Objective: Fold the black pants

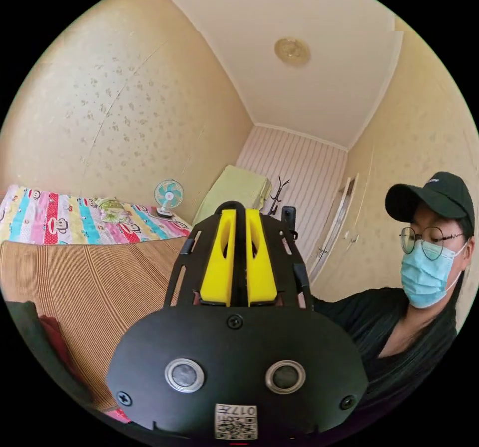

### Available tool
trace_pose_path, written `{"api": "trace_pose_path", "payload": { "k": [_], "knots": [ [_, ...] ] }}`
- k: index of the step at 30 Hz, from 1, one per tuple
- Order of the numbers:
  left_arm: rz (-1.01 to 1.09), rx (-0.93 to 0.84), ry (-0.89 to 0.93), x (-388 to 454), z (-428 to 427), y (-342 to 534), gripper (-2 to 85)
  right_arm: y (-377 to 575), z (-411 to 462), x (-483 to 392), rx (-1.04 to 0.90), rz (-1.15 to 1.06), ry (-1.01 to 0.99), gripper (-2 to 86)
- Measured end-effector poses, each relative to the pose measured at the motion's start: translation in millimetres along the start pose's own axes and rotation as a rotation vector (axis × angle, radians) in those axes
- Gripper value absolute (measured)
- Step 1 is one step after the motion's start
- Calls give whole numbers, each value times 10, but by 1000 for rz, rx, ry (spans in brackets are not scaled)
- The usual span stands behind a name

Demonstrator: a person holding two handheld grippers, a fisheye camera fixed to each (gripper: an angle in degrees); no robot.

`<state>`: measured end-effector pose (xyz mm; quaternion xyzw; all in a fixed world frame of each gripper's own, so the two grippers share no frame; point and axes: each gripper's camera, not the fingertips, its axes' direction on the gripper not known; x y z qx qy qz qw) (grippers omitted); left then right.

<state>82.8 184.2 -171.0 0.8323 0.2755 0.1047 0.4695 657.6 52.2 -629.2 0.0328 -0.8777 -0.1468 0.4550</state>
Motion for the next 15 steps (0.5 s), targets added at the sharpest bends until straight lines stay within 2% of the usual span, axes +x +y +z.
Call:
{"api": "trace_pose_path", "payload": {
  "k": [5, 8, 10, 13, 15],
  "knots": [
    [-130, -48, -109, -1064, 503, -246, 40, -447, 636, 1365, -62, 227, -41, 13],
    [-192, -56, -76, -1622, 691, -210, 41, -541, 845, 1800, -42, 310, -35, 13],
    [-191, -86, -90, -1830, 794, -53, 41, -505, 972, 1849, -79, 269, 45, 13],
    [-199, -239, -191, -2105, 1072, 584, 44, -30, 1260, 1896, -220, 258, 201, 14],
    [-228, -382, -242, -2328, 1307, 1432, 50, 506, 1399, 1947, -285, 301, 242, 15]
  ]
}}
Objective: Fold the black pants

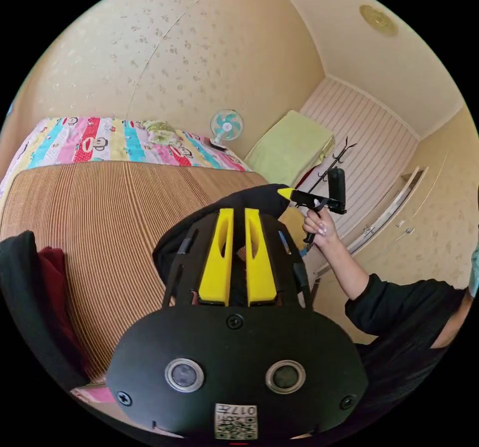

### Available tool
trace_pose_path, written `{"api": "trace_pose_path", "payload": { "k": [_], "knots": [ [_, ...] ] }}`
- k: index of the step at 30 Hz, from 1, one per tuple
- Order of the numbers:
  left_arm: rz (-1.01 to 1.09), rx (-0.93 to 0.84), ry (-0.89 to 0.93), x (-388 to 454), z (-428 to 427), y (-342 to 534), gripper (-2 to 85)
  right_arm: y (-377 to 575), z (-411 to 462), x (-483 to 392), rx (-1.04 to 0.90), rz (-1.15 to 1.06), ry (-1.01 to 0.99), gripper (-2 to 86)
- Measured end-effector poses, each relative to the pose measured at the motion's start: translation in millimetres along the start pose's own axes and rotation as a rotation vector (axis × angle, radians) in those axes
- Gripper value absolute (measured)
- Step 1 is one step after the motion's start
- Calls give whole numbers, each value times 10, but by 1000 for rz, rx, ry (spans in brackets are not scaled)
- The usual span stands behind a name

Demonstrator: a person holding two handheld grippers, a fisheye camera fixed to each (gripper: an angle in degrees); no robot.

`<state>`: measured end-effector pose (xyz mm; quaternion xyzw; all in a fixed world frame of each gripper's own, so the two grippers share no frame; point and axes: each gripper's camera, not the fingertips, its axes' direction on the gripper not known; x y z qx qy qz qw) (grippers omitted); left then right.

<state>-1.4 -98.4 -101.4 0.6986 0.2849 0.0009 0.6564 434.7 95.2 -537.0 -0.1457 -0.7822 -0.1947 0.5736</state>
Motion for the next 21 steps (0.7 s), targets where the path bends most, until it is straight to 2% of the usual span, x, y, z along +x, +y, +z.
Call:
{"api": "trace_pose_path", "payload": {
  "k": [3, 5, 6, 8, 10, 13, 16, 18, 21],
  "knots": [
    [-138, -198, 35, -390, 668, 982, 75, 1050, 424, 321, -91, 169, -12, 20],
    [-234, -273, 101, -547, 879, 1569, 98, 1988, 475, 559, -78, 400, -106, 25],
    [-293, -278, 145, -623, 888, 1876, 106, 2208, 428, 599, -47, 459, -140, 27],
    [-379, -219, 203, -761, 729, 2164, 114, 2935, 130, 705, 142, 650, -324, 36],
    [-480, -149, 229, -972, 539, 2231, 146, 3192, -19, 746, 205, 725, -423, 47],
    [-566, -50, 215, -1348, 375, 1949, 192, 3111, -151, 700, 183, 750, -430, 105],
    [-566, -151, 208, -1662, 707, 1479, 223, 2714, -115, 639, 97, 736, -465, 199],
    [-627, -354, 337, -1770, 1322, 1368, 197, 2508, -92, 623, 106, 747, -508, 237],
    [-686, -387, 306, -1586, 1457, 1507, 136, 2304, 16, 676, 142, 832, -593, 289]
  ]
}}
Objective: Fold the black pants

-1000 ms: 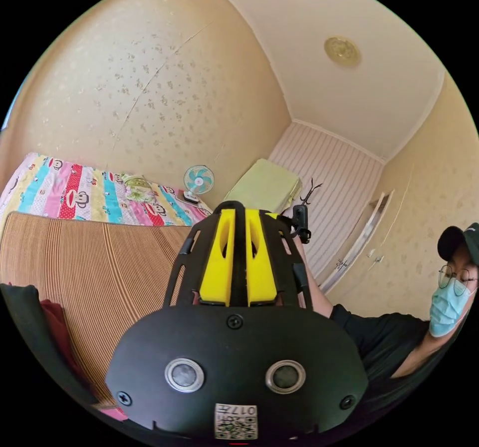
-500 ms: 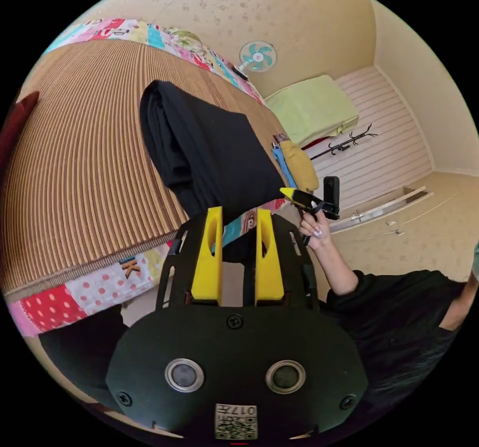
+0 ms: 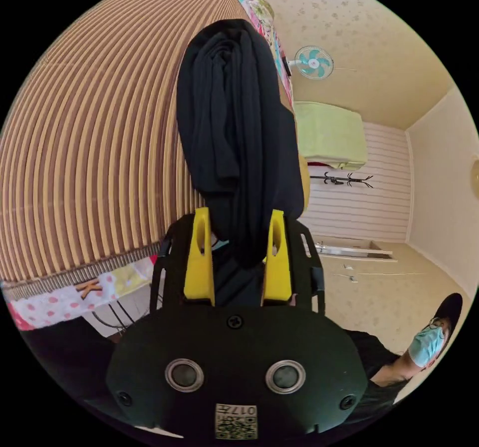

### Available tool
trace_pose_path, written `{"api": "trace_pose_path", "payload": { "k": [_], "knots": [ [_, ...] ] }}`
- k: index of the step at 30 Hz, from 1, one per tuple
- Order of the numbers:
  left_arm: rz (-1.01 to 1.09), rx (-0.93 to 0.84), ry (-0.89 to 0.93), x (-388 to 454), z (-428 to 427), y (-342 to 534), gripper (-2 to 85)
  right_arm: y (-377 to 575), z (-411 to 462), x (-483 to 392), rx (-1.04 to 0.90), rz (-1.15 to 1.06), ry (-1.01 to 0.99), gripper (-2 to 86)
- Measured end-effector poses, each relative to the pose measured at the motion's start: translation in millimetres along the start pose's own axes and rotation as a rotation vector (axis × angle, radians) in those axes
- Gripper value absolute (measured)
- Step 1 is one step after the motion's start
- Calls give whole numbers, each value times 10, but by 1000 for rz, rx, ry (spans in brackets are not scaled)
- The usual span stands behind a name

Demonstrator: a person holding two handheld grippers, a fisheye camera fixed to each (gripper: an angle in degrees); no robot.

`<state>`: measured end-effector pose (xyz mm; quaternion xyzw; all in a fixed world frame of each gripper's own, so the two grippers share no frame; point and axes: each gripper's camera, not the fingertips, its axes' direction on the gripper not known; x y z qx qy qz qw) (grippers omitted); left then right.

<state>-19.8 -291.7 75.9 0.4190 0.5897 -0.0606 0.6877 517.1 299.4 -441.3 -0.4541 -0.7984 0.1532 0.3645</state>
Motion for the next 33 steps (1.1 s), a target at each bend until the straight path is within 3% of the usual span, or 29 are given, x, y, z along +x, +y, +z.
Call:
{"api": "trace_pose_path", "payload": {
  "k": [5, 9, 12, 17, 21, 26, 30, 33],
  "knots": [
    [0, -116, 156, 188, 649, 787, 80, -442, 181, -60, 41, 86, -88, 307],
    [98, -231, 135, 488, 897, 1301, 50, -674, 202, -271, -88, 113, 4, 255],
    [249, -345, 78, 803, 791, 1462, 32, -647, 129, -312, -75, 117, -90, 196],
    [326, -135, -16, 1059, -108, 1521, 91, -481, 66, -789, -29, -39, -202, 154],
    [356, 90, 36, 1175, -927, 1591, 92, -372, -94, -1260, 58, -145, -342, 143],
    [350, 119, -28, 1144, -1171, 1628, 90, -581, -830, -2004, 205, -311, -465, 139],
    [286, 80, 15, 895, -1008, 1580, 90, -1028, -1620, -2774, 282, -514, -392, 141],
    [246, 74, 35, 733, -866, 1535, 90, -1507, -2338, -3457, 333, -644, -205, 145]
  ]
}}
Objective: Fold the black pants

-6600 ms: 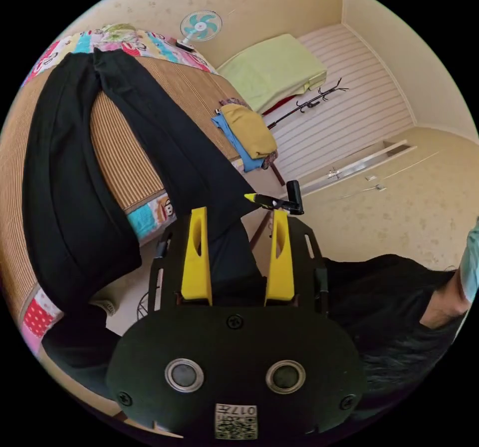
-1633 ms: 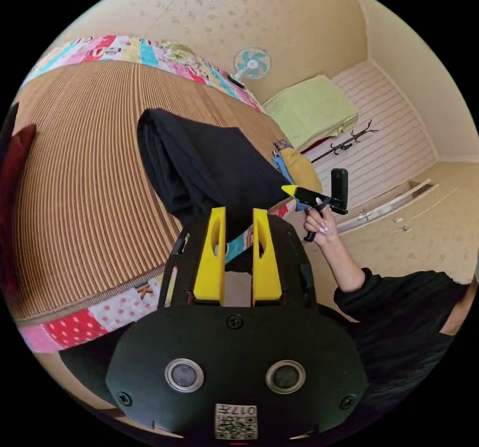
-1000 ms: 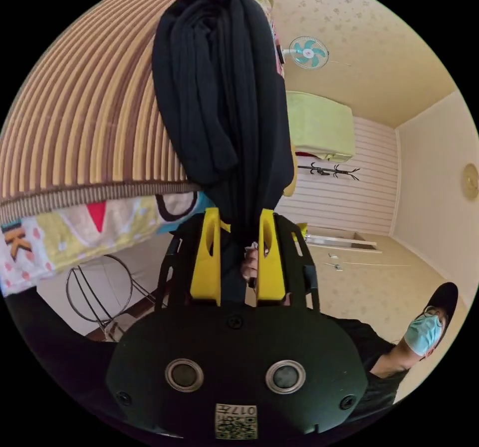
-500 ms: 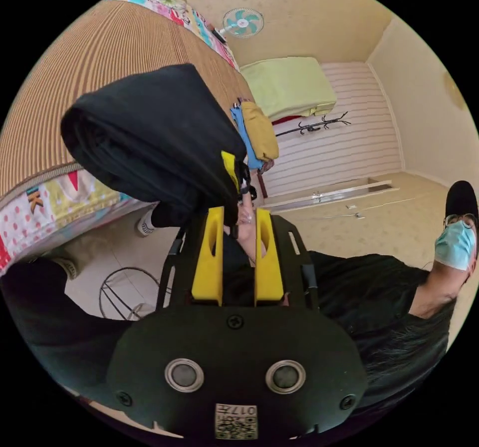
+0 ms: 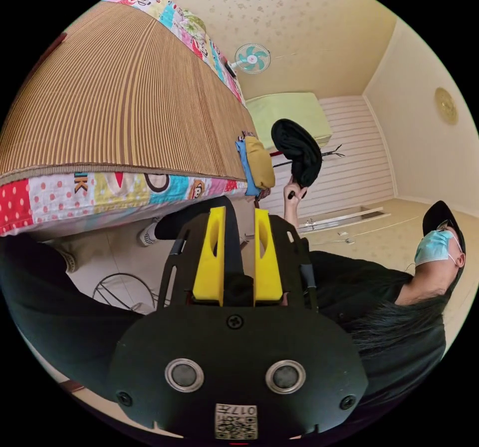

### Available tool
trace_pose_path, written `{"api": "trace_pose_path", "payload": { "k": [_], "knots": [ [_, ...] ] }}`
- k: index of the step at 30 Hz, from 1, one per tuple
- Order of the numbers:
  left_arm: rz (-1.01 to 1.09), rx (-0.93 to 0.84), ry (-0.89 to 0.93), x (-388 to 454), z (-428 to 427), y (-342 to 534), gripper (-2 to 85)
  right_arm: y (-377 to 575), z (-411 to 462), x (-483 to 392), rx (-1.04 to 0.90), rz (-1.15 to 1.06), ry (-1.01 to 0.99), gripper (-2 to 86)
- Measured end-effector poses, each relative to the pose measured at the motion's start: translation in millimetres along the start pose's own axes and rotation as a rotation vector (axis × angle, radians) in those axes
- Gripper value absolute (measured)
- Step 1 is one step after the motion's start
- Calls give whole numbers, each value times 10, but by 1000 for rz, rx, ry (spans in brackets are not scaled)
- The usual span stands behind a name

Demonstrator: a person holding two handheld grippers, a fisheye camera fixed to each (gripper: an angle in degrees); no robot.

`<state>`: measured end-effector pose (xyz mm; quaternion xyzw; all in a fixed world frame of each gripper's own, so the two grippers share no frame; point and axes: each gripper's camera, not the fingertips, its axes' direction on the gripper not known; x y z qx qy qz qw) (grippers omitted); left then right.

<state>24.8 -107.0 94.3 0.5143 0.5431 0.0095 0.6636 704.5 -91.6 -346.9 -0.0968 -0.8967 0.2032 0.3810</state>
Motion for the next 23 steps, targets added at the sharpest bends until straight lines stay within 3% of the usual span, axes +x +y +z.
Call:
{"api": "trace_pose_path", "payload": {
  "k": [4, 8, 13, 19, 23],
  "knots": [
    [-26, 3, 15, -157, 133, -25, 91, -829, -791, 360, 59, 70, 256, 150],
    [-56, 39, -10, -357, 176, -53, 90, -407, -1715, 1014, 216, 530, 800, 132],
    [-108, 124, -73, -641, 69, -71, 90, 779, -1855, 719, 428, 383, 583, 73],
    [-122, 329, -428, -747, -698, -273, 98, 2124, -1130, 420, 183, 420, 730, 13],
    [-125, 519, -757, -561, -1581, -541, 133, 2488, -628, 159, 73, 330, 683, 5]
  ]
}}
